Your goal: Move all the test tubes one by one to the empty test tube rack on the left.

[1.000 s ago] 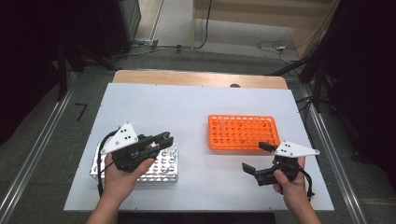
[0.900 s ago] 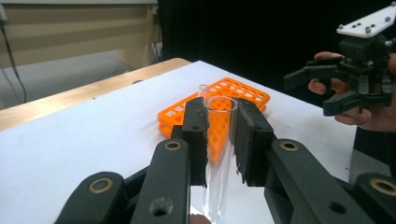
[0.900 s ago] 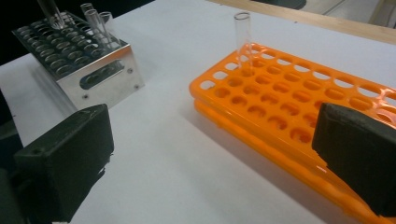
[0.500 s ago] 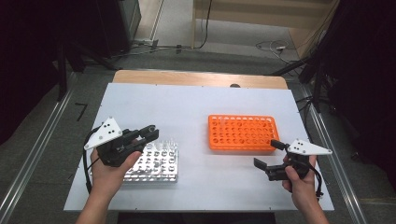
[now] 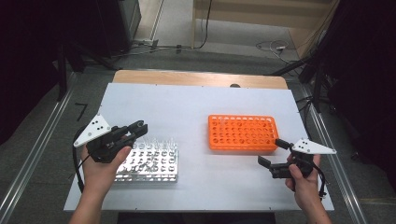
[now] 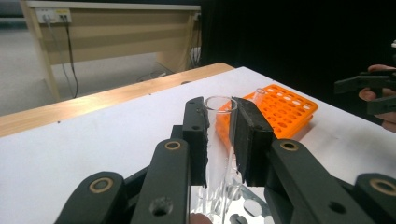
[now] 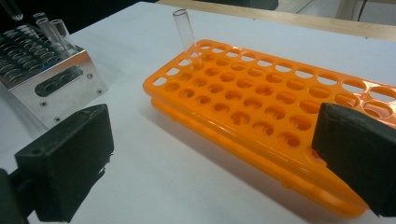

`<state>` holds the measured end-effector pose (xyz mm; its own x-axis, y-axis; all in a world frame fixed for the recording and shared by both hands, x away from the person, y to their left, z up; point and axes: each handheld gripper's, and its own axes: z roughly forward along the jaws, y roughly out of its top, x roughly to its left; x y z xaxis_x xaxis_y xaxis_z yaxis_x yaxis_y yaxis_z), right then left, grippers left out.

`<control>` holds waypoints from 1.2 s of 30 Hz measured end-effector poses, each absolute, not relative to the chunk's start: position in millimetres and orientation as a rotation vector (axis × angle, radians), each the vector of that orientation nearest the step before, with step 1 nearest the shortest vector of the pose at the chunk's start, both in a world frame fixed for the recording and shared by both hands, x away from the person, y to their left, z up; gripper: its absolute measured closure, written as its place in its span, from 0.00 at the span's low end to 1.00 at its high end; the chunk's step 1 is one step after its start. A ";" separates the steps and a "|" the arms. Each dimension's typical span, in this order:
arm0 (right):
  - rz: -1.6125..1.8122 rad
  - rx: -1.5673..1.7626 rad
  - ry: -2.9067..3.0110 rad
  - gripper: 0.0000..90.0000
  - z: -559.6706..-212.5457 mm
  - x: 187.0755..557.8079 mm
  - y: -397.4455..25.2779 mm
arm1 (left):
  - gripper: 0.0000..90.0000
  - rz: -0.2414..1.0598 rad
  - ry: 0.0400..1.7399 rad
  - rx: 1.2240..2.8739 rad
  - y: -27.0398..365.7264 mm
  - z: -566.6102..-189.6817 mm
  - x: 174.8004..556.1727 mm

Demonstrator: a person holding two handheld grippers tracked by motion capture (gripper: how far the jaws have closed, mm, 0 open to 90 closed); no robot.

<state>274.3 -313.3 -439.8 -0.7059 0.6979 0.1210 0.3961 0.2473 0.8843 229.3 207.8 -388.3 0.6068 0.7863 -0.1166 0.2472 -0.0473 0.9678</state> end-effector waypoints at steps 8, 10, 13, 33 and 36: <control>1.434 1.018 2.225 0.00 -440.4 274.7 -313.6 | 0.84 0.548 0.929 1.607 210.6 -402.4 237.5; 1.434 1.018 2.225 0.00 -440.6 274.8 -313.3 | 0.84 0.551 0.942 1.614 209.7 -405.7 239.5; 1.431 1.021 2.229 0.00 -441.4 274.8 -312.3 | 0.84 0.550 0.953 1.619 207.2 -410.2 241.8; 1.427 1.016 2.239 0.00 -444.5 275.8 -310.3 | 0.84 0.545 1.001 1.701 200.7 -427.4 246.2; 1.422 1.019 2.244 0.00 -445.7 276.4 -309.6 | 0.84 0.538 1.012 1.740 197.9 -430.1 247.0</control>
<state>276.4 -309.6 -445.7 -0.7057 0.6982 0.1205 0.4069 0.2603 0.8756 247.0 197.9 -430.1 0.5488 0.8298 -0.1017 0.3796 -0.1389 0.9147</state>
